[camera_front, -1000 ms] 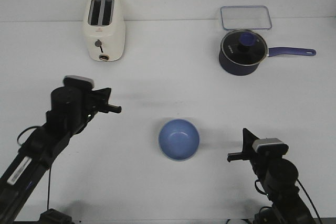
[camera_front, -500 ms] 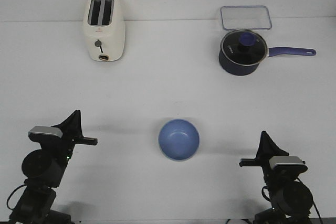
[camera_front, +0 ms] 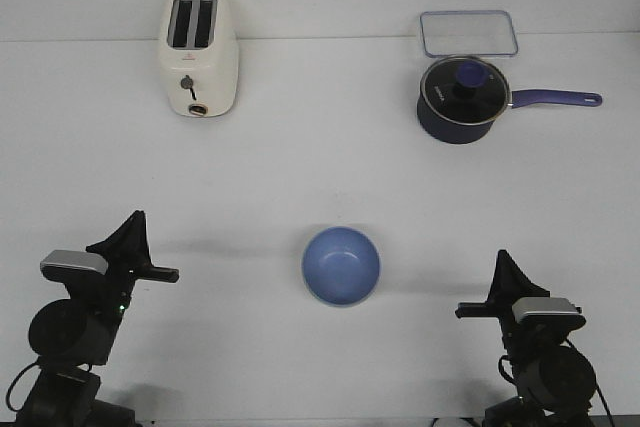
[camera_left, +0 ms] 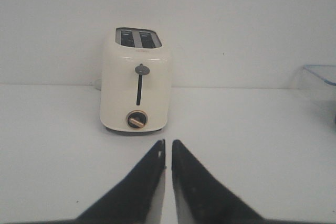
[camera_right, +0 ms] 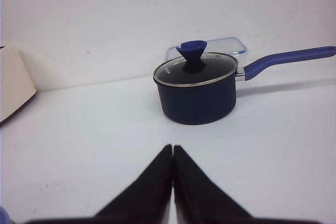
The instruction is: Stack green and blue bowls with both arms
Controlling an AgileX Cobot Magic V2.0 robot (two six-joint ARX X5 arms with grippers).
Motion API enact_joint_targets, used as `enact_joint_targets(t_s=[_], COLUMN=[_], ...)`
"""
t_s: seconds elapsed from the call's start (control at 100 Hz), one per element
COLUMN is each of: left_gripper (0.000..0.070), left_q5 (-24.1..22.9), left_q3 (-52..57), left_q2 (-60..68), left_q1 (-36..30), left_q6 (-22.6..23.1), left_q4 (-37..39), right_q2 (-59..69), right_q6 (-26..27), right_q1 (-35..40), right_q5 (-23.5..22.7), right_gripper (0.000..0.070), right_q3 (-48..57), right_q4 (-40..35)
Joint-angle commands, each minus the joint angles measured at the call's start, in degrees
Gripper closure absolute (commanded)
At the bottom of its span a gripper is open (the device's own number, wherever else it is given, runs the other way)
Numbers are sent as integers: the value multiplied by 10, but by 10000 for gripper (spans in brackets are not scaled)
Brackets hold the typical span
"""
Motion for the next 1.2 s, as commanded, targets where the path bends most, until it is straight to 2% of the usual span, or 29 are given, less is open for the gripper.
enact_joint_targets(t_s=[0.0,0.05,0.13,0.2,0.35,0.46,0.59,0.81,0.99,1.19], left_gripper=[685,685,685,685,685,685,685,685,685,685], left_q5=[-2,-2,-2,3,91,122,123,123,123,124], left_q3=[7,7,7,-2,-74,-135,-183,-229,-262,-260], left_q2=[1,1,-3,-12,-81,-152,-223,-282,-281,-280], left_q1=[-2,-2,0,13,67,100,121,142,150,149], left_q6=[0,2,34,44,45,34,11,11,12,11], left_q4=[7,9,3,-5,-4,-5,-20,-30,-1,-4], right_q2=[0,0,0,0,0,0,0,0,0,0], right_q6=[-5,-5,-5,-5,-5,-5,-5,-5,-5,-5], right_q1=[2,2,2,2,2,2,2,2,2,2], right_q5=[1,1,1,1,1,1,1,0,0,0], right_gripper=[700,700,700,700,700,700,700,700,700,700], right_q3=[-2,-2,-2,-2,-2,-2,-2,-2,-2,-2], right_q4=[7,7,7,7,7,7,7,7,7,8])
